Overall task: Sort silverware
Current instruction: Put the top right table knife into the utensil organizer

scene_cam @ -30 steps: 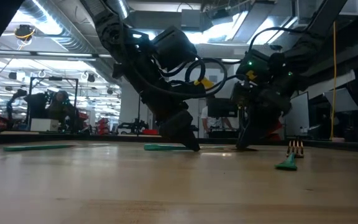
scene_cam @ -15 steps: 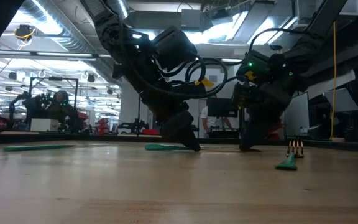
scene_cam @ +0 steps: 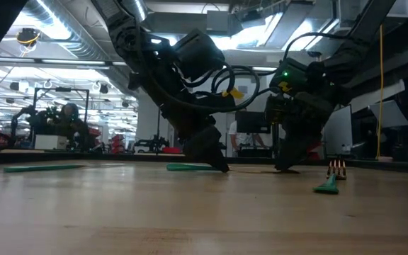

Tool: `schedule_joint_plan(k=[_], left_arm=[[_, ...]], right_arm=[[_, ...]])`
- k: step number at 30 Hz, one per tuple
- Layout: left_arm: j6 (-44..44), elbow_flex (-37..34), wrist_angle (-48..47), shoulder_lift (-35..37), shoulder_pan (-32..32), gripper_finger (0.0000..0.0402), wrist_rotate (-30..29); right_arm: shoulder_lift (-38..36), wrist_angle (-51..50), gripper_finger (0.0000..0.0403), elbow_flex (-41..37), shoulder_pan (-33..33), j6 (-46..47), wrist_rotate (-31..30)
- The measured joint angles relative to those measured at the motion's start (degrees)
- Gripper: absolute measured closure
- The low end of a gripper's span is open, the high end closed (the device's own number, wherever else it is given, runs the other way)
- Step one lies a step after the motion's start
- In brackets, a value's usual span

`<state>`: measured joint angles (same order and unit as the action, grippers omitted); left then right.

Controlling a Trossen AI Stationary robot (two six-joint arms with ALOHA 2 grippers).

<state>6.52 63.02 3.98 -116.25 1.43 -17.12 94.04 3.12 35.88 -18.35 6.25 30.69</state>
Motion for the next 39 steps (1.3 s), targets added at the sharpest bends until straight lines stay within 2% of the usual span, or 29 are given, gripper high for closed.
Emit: schedule_joint_plan(k=[20, 24, 36, 39], left_arm=[[-0.04, -0.02, 0.1, 0.0, 0.0, 0.0357, -0.09], [-0.04, -0.02, 0.12, 0.0, 0.0, 0.0357, -0.09], [-0.06, -0.02, 0.12, 0.0, 0.0, 0.0357, -0.23], [-0.07, -0.01, 0.17, 0.01, -0.03, 0.0357, -0.26]], right_arm=[[2.51, 1.87, 0.0235, 0.13, 0.0, 2.55, 1.37], [2.56, 1.85, 0.0265, 0.13, 0.0, 2.54, 0.74], [2.67, 1.81, 0.0386, 0.13, -0.07, 2.62, -0.44], [2.67, 1.78, 0.0395, 0.13, -0.04, 2.72, 0.14]])
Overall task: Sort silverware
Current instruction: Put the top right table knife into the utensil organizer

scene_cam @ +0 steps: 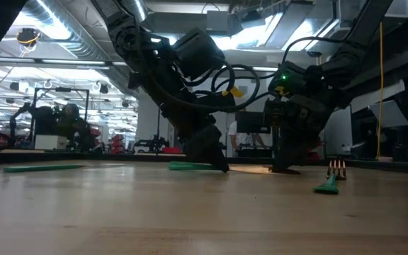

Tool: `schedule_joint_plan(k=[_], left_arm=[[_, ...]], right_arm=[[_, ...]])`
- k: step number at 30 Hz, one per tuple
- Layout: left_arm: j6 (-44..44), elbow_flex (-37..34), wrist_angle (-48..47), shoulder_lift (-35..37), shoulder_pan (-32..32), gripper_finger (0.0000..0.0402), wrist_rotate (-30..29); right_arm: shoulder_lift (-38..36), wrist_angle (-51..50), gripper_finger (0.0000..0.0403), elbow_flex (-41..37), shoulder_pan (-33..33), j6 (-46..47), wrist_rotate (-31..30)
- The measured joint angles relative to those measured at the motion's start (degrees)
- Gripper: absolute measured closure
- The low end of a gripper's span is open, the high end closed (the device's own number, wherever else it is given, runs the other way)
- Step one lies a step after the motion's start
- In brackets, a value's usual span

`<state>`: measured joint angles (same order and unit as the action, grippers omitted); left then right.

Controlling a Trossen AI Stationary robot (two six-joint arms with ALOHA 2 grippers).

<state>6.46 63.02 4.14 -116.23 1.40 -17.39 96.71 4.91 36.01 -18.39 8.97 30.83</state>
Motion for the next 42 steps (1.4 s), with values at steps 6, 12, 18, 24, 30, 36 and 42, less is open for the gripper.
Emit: schedule_joint_plan(k=[6, 12, 18, 24, 30, 36, 42], left_arm=[[0.16, 0.01, 0.0, 0.01, -0.01, 0.0357, 0.04], [0.84, -0.07, -0.67, 1.48, -0.41, 0.0357, 0.39], [1.31, -0.04, -0.95, 5.14, -1.7, 0.0357, 0.31], [1.35, -0.04, -6.01, 9.95, -2.72, 0.0357, 0.27], [-0.21, -0.04, -13.68, 14.34, -2.92, 0.0357, 0.25], [-1.95, -0.04, -20.56, 16.36, -2.92, 0.0357, 0.26], [-3.69, -4.58, -18.65, 17.85, -2.92, 0.0357, 0.24]], right_arm=[[0.02, -0.07, 0.0392, 0.0, 0.0, 0.46, -0.05], [-0.34, -2.12, 0.0398, 1.17, 0.06, 0.21, 0.64], [-0.72, -8.71, 0.0401, 4.99, 0.22, -2.23, -0.41], [-0.76, -19.83, 0.0402, 10.16, 0.16, -6.48, -3.81], [-0.83, -36.34, 0.0402, 19.39, 0.15, -12.13, -7.45], [-0.85, -52.87, 0.0403, 31.05, 0.79, -16.73, -13.46], [-1.01, -64.65, 0.0403, 41.48, 3.76, -18.28, -21.57]])
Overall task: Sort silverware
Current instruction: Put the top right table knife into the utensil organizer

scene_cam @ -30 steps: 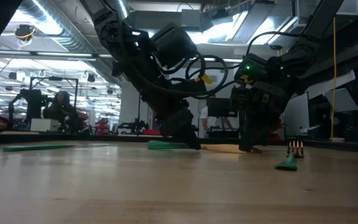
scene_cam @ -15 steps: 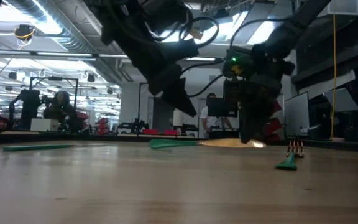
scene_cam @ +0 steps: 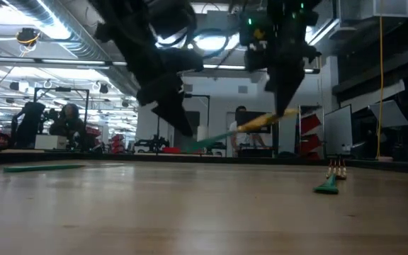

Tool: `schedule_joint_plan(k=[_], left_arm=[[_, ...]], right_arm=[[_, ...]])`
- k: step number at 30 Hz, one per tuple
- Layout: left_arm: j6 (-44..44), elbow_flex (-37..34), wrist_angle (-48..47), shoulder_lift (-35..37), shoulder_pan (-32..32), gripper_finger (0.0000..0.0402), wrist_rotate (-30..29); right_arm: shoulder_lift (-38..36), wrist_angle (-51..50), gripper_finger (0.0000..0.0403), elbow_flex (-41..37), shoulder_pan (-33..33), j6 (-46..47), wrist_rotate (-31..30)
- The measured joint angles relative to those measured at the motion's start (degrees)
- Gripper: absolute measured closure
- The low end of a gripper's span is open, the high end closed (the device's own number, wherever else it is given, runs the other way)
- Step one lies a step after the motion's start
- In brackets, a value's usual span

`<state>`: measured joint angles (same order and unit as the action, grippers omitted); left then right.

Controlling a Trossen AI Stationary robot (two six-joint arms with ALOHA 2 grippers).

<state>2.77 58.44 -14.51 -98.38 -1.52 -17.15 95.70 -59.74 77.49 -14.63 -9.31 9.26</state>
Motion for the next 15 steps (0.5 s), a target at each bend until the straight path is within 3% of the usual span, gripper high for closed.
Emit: schedule_joint_plan(k=[7, 11, 15], left_arm=[[0.49, -8.35, 21.64, 0.56, 0.0, 0.0357, 0.23], [0.94, -8.6, 26.05, 0.56, -0.75, 0.0357, 1.27], [1.74, -8.53, 27.75, 0.56, -2.21, 0.0357, 6.71]], right_arm=[[0.0, -0.32, 0.0403, 2.43, 3.43, 0.02, -1.34], [0.0, -1.81, 0.0403, 2.46, 4.76, 1.84, -4.52], [0.0, -6.04, 0.0403, 2.5, 4.92, 4.11, -7.43]])
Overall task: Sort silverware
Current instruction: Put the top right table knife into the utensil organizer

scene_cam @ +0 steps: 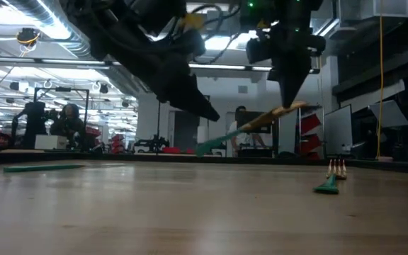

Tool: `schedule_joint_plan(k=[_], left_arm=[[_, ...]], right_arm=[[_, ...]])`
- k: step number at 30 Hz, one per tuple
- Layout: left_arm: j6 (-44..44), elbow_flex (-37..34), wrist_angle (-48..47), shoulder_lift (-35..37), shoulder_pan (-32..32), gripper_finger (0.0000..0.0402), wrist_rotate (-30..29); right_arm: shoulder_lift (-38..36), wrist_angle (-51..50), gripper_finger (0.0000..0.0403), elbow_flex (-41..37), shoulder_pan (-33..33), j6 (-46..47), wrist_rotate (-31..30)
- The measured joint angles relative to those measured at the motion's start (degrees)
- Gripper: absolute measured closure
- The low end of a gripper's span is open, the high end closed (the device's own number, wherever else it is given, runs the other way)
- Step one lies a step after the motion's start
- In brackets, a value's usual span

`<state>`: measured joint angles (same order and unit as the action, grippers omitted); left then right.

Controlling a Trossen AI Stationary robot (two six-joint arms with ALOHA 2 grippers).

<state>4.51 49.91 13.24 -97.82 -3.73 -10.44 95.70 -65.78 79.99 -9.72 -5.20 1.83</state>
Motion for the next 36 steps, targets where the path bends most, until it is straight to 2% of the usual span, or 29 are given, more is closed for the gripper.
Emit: schedule_joint_plan(k=[5, 9, 12, 21, 27, 30, 36], left_arm=[[0.4, 0.0, -0.4, 0.0, -1.8, 0.0357, 4.42], [1.66, 0.0, -0.55, 0.0, -3.14, 0.0357, 4.55], [2.06, 0.0, -0.75, 0.0, -3.54, 0.0357, 4.62], [2.29, 0.0, -1.1, 0.0, -1.79, 0.0357, 4.52], [2.99, 0.0, 0.16, 0.0, -1.6, 0.0357, 4.52], [2.93, -0.07, 4.66, 0.16, -2.21, 0.0357, 4.62], [3.47, -0.04, 21.22, 0.3, -3.74, 0.0357, 5.42]], right_arm=[[0.0, -2.68, 0.0403, 0.0, 0.02, 0.79, -3.81], [0.0, -4.76, 0.0403, 0.12, 0.06, 0.83, -4.02], [-0.01, -10.03, 0.0403, 2.56, 0.97, 0.9, -5.41], [-0.09, -24.26, 0.0403, 16.85, 9.48, 5.43, -14.33], [-1.66, -24.32, 0.0403, 21.74, 16.16, 7.96, -16.37], [-2.77, -24.29, 0.0403, 21.77, 18.45, 10.08, -18.73], [-3.7, -24.26, 0.0403, 21.56, 20.17, 13.73, -20.21]])
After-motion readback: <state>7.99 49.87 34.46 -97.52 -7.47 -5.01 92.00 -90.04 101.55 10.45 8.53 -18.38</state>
